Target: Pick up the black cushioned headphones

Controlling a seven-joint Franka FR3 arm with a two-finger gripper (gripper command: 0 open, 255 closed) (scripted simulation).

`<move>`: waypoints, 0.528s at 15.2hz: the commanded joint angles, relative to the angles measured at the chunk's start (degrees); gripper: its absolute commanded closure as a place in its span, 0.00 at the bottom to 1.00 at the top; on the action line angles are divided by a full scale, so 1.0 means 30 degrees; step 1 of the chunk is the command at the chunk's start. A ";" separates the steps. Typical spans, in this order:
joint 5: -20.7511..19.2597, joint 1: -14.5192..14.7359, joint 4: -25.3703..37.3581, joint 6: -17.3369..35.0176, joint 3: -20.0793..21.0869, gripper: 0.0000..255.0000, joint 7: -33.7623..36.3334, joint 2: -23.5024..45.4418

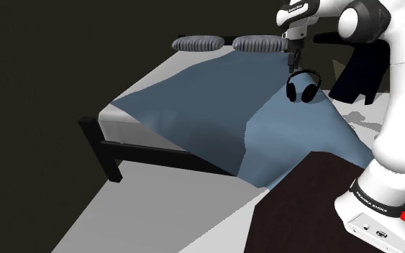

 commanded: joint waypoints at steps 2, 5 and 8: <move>0.0534 -0.1180 0.3876 -0.1141 0.0098 0.00 -0.0867 0.2889; 0.0660 -0.1473 0.4539 -0.1021 0.0179 0.00 -0.1011 0.3703; 0.0678 -0.1396 0.3822 -0.0277 0.0204 0.00 -0.0978 0.3744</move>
